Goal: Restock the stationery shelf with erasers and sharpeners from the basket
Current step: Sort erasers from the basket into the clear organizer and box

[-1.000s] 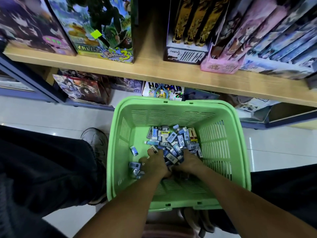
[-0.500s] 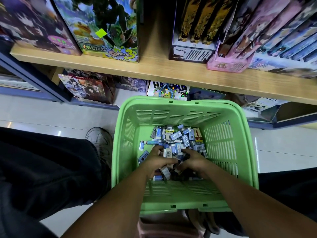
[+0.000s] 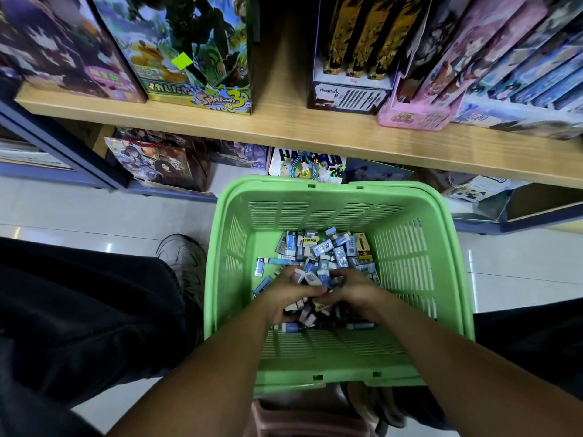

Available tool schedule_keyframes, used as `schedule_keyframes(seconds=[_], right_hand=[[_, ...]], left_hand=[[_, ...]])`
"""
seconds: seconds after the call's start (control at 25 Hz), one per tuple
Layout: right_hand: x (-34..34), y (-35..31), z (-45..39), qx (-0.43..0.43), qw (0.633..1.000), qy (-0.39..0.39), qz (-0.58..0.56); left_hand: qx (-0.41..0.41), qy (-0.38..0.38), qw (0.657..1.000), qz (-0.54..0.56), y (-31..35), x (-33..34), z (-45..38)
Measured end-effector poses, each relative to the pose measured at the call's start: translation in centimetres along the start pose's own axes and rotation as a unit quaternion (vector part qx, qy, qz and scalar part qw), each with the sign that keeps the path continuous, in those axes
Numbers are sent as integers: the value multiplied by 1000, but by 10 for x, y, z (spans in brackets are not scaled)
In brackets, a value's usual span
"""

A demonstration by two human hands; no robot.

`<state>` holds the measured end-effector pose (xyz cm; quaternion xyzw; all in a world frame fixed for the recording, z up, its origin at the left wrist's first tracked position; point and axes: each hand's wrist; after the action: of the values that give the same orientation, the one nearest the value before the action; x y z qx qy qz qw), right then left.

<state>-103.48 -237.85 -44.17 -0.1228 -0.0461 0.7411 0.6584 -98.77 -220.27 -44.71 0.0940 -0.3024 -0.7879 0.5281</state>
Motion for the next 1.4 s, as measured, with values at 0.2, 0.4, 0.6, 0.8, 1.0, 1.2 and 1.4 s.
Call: schedule_keyframes(seconds=[0.2,0.4,0.6,0.8,1.0,1.2,1.4], right_hand=[[10,-15,8,-51,998,-40,-21],[8,-24,19,-63,996,-57,32],[-16,-34,42,-97,993,-64,-17],[-31,-33,53,-80,997,16,0],[-31,-40,65,-57,980,-17,-189],[-27,-57,85,-114,928,-47,-352],[-28,-74,121,-160,935,-37,-315]], left_hand=[[-20,17,992,119,9,2,10],[-20,40,994,102,21,7,11],[-8,42,994,98,31,7,19],[11,41,994,104,45,4,29],[28,21,990,138,50,5,34],[30,-36,975,216,68,22,48],[111,-58,959,253,97,29,66]])
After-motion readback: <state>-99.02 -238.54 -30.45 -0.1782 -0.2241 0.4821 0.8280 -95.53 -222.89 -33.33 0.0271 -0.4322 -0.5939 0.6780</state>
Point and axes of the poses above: each hand's wrist, its own z-axis away from the middle knuckle, its own x-axis out of the palm, y = z × x, and after that the axes turned 13 degrees about x, right-handed
